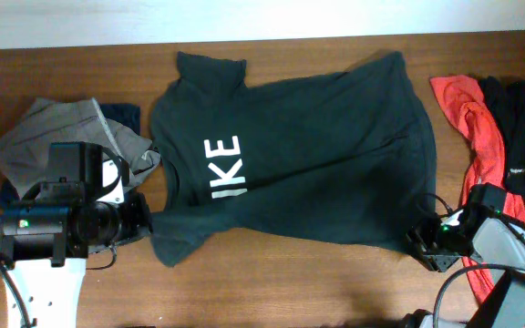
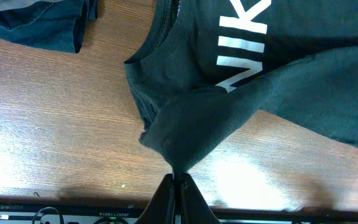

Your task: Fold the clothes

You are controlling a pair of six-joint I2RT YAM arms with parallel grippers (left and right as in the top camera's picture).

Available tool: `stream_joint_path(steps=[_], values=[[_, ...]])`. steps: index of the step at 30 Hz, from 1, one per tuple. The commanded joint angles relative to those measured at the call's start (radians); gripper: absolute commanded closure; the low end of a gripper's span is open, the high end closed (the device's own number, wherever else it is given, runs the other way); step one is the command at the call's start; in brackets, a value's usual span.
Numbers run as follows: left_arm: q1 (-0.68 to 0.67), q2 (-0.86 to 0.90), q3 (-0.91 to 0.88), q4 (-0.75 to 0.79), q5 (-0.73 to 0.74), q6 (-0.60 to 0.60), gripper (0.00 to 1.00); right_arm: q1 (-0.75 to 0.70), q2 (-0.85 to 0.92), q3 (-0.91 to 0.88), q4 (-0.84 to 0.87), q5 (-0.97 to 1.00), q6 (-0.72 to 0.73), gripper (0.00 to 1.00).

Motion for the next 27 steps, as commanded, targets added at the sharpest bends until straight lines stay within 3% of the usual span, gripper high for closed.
stream_joint_path(steps=[1, 4, 15, 27], values=[[0.003, -0.002, 0.017, 0.001, -0.003, 0.001, 0.95, 0.000, 0.028, -0.051, 0.067, 0.042, 0.023, 0.50], [0.003, -0.002, 0.017, 0.000, -0.004, 0.001, 0.95, 0.000, 0.028, -0.053, 0.052, 0.060, 0.014, 0.54], [0.003, -0.002, 0.017, 0.002, -0.004, 0.001, 0.94, 0.000, 0.024, -0.052, 0.003, 0.058, -0.071, 0.43], [0.003, -0.002, 0.017, -0.005, -0.004, 0.001, 0.94, -0.013, -0.088, -0.052, -0.037, 0.061, -0.096, 0.43]])
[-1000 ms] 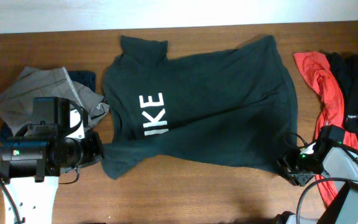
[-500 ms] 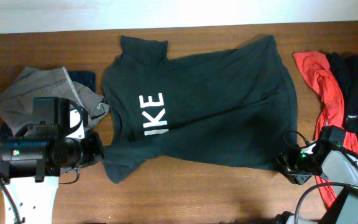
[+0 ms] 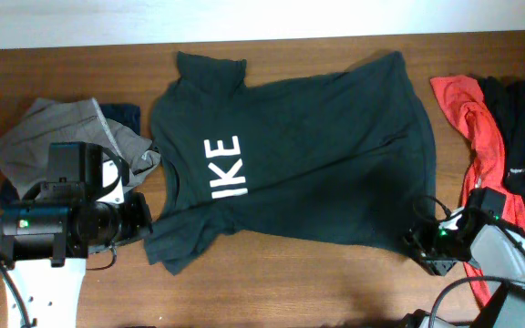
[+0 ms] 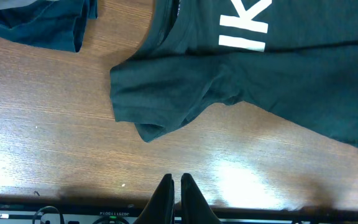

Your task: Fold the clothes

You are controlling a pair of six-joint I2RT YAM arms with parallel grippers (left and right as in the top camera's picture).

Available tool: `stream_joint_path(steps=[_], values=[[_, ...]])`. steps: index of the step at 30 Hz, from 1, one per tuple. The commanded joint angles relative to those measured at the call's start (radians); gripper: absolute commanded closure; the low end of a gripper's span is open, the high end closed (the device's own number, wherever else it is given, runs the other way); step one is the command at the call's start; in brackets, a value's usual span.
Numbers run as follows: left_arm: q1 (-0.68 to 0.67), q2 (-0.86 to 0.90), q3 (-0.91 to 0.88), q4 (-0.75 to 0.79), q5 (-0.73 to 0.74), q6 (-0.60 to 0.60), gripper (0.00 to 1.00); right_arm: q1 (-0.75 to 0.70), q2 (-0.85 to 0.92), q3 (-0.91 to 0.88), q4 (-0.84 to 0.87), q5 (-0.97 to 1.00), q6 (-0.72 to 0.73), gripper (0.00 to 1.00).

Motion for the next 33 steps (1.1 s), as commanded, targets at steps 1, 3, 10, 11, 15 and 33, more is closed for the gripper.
stream_joint_path(steps=[1, 3, 10, 11, 15, 33], values=[[0.003, -0.002, 0.017, -0.002, -0.004, 0.001, 0.93, -0.019, -0.037, -0.020, -0.019, 0.055, -0.018, 0.44], [0.003, -0.003, 0.017, -0.001, -0.004, 0.001, 0.93, -0.031, -0.037, -0.021, -0.026, 0.061, -0.017, 0.45], [0.003, -0.002, 0.017, -0.001, -0.004, 0.001, 0.91, -0.045, -0.032, -0.021, -0.019, 0.075, -0.016, 0.51], [0.003, -0.002, 0.017, 0.003, -0.003, 0.001, 0.88, -0.045, -0.032, -0.019, 0.003, 0.071, -0.032, 0.50], [0.001, -0.002, 0.017, 0.008, -0.004, 0.028, 0.85, -0.045, -0.032, -0.009, 0.021, 0.068, -0.044, 0.73], [-0.080, 0.006, -0.031, 0.035, 0.095, 0.115, 0.77, -0.043, -0.060, 0.223, -0.258, -0.004, -0.236, 0.96]])
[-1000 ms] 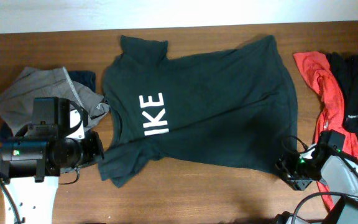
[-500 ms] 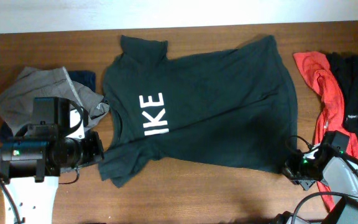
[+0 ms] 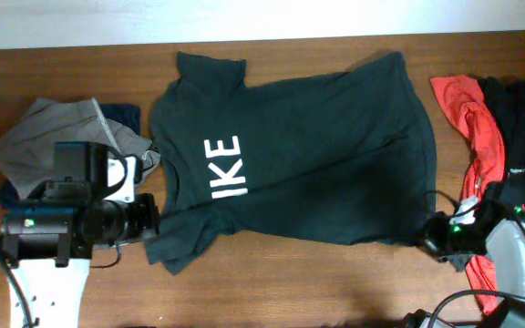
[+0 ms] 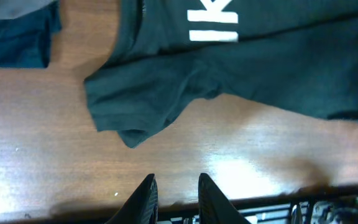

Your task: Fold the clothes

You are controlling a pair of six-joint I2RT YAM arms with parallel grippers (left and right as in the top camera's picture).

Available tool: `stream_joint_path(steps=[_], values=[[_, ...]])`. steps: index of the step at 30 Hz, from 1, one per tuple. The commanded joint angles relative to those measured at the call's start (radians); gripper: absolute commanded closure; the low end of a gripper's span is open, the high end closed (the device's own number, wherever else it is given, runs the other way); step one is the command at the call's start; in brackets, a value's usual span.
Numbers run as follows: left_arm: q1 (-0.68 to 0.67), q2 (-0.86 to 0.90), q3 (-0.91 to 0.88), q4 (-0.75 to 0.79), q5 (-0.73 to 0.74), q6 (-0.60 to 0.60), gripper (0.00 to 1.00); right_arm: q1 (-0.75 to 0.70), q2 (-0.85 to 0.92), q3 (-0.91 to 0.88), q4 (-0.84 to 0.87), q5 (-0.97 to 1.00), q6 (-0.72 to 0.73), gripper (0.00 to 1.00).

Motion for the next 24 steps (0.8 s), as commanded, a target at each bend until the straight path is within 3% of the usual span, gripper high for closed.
stream_joint_path(steps=[1, 11, 18, 24], values=[[-0.063, 0.010, -0.030, 0.011, 0.026, 0.031, 0.77, -0.003, -0.017, 0.091, -0.046, -0.010, -0.051, 0.96], [-0.263, 0.070, -0.227, 0.102, 0.035, -0.017, 0.72, -0.003, -0.017, 0.166, -0.079, -0.015, -0.058, 0.96], [-0.275, 0.137, -0.355, 0.188, 0.014, -0.150, 0.71, -0.003, -0.017, 0.166, -0.086, -0.015, -0.061, 0.96], [-0.275, 0.231, -0.370, 0.237, -0.021, -0.154, 0.70, -0.003, -0.017, 0.168, -0.086, -0.015, -0.061, 0.96]])
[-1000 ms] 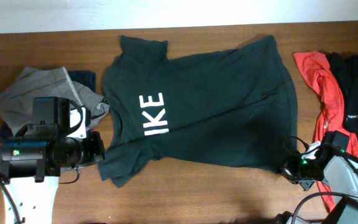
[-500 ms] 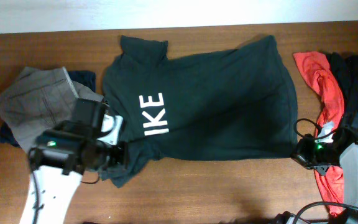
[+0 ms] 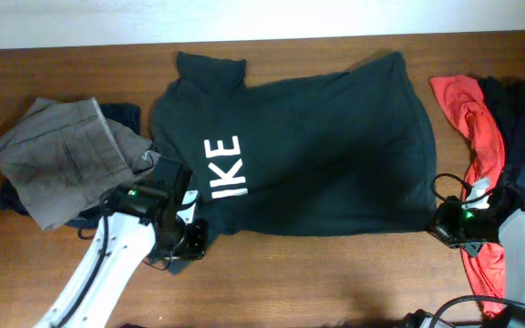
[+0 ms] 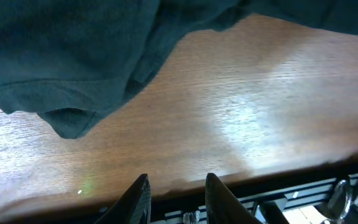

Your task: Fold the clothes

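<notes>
A dark green T-shirt (image 3: 317,155) with white letters lies spread flat on the wooden table (image 3: 335,282), collar to the left. My left gripper (image 3: 188,239) sits low over the shirt's near sleeve. In the left wrist view it (image 4: 178,186) is open over bare wood, with nothing between its fingers and the sleeve's edge (image 4: 73,118) just ahead of it. My right gripper (image 3: 447,226) is at the shirt's lower right hem corner. Whether it grips the cloth cannot be made out.
A grey garment (image 3: 57,159) lies on a dark blue one (image 3: 121,114) at the left. A red garment (image 3: 472,118) and a black one (image 3: 522,118) are heaped at the right edge. The table's front edge (image 4: 278,168) is close behind my left fingers.
My left arm has moved right, from beside the shirt to over its near sleeve, and its jaws stand wider. My right gripper has shifted slightly up at the hem corner, and the lower hem lies straighter.
At first my left gripper was shut on the near sleeve, holding it stretched toward me. Then the sleeve lay released on the table and the jaws were nearly shut. Later the jaws were open, and now they are open close by the sleeve. My right gripper stayed by the hem corner.
</notes>
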You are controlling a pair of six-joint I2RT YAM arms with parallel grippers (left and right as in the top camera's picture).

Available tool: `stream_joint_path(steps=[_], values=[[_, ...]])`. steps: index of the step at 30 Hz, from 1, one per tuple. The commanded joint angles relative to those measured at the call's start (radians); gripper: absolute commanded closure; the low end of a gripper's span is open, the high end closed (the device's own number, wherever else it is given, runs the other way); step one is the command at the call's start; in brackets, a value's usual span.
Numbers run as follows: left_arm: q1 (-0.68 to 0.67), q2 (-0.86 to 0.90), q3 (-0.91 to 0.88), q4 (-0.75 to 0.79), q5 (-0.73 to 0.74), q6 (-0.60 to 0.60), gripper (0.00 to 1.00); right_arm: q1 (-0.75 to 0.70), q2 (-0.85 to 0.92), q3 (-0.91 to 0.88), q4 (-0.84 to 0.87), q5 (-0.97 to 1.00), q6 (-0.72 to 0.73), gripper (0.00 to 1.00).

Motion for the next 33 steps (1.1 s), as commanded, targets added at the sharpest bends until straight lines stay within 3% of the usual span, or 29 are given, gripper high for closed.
stream_joint_path(steps=[1, 10, 27, 29, 33], values=[[-0.002, 0.071, -0.010, 0.019, -0.029, -0.034, 0.70, -0.003, -0.014, 0.025, -0.003, -0.006, -0.013, 0.96], [-0.013, 0.271, -0.010, 0.122, -0.043, 0.062, 0.75, -0.003, -0.014, 0.025, -0.004, -0.010, -0.014, 0.96], [-0.153, 0.352, -0.010, 0.253, -0.286, 0.071, 0.67, -0.003, -0.014, 0.025, -0.003, -0.036, -0.039, 0.96], [-0.169, 0.351, -0.009, 0.243, -0.253, 0.084, 0.76, -0.003, -0.014, 0.025, -0.003, -0.036, -0.039, 0.96], [-0.230, 0.351, -0.002, 0.236, -0.249, 0.099, 0.76, -0.003, -0.014, 0.025, -0.003, -0.036, -0.039, 0.96]])
